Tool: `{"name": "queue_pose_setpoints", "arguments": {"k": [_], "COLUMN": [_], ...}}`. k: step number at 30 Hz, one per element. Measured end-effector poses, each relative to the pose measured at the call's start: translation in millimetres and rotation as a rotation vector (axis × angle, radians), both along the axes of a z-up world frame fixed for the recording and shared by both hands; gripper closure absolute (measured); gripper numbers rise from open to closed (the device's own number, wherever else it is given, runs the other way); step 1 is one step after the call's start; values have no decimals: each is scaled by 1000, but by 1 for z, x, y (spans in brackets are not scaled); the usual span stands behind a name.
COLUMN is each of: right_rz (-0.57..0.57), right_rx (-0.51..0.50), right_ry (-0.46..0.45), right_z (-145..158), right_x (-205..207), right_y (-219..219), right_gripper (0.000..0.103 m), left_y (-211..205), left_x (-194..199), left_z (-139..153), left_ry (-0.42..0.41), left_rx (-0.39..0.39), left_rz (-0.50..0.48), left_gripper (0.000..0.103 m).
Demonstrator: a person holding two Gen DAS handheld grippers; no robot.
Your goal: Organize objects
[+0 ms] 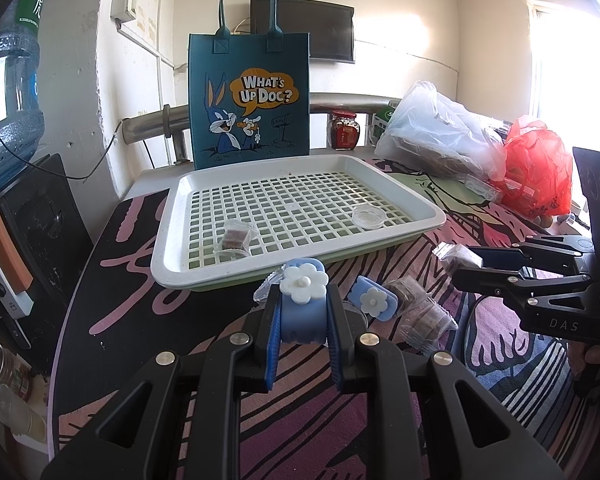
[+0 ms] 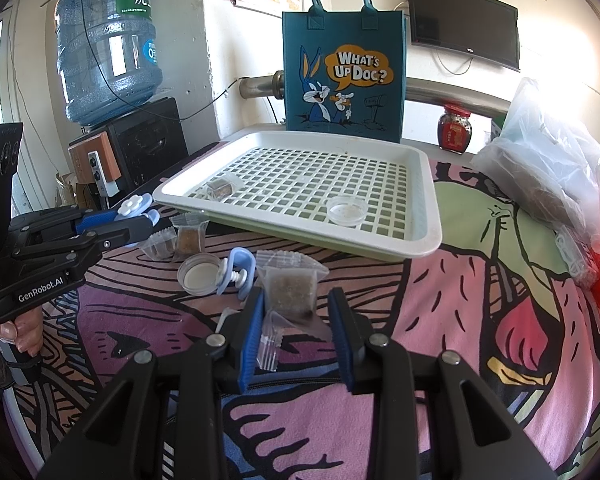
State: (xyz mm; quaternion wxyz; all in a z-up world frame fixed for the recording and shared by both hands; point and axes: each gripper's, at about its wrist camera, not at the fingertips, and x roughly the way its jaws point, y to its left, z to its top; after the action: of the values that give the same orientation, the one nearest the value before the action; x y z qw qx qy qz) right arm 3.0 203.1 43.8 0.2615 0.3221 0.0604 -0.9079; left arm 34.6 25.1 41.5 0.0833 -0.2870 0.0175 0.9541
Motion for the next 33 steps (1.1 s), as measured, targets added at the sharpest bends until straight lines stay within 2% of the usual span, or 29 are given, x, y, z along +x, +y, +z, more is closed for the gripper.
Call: {"name": "queue_pose_setpoints", "arguments": {"k": [5,11,17,22,24,27,29,30,33], "right_rz": [-12,-33,-5,11,13,-8,-38,-52,-99], "right_rx": [-11,-21,-51,-71,-77,-104,-77,-59,-52], "right_ry": [-23,-40,19,68,41,-68,-112,-122,-185], "right_z": [-1,-1,37,67,70,58,44,38,19], "right_x": [-4,-7,-11,-38,-60,-102,-126,-137,-164], "right_y": [2,8,15,16,14,9,3,-1,-4], "right_gripper": [71,71,71,71,71,71,71,71,71], "left_y": [-2,-16,-44,-56,-62,-70,-79,-82,-82], "left_x": [-3,-8,-18,-64,-92,-134,-161,-171,-189], "left_z": [-2,-2,31,52,47,31,14,7,-7], "left_ry": [-18,-81,-83,-89,-130,-178,-253,-279,-300], "left_rx": [0,59,119,91,116,117,178,199,193], "left_rz": [3,-4,-8,-13,3,59,94,116,148], "left_gripper": [84,84,84,84,84,84,84,84,84]}}
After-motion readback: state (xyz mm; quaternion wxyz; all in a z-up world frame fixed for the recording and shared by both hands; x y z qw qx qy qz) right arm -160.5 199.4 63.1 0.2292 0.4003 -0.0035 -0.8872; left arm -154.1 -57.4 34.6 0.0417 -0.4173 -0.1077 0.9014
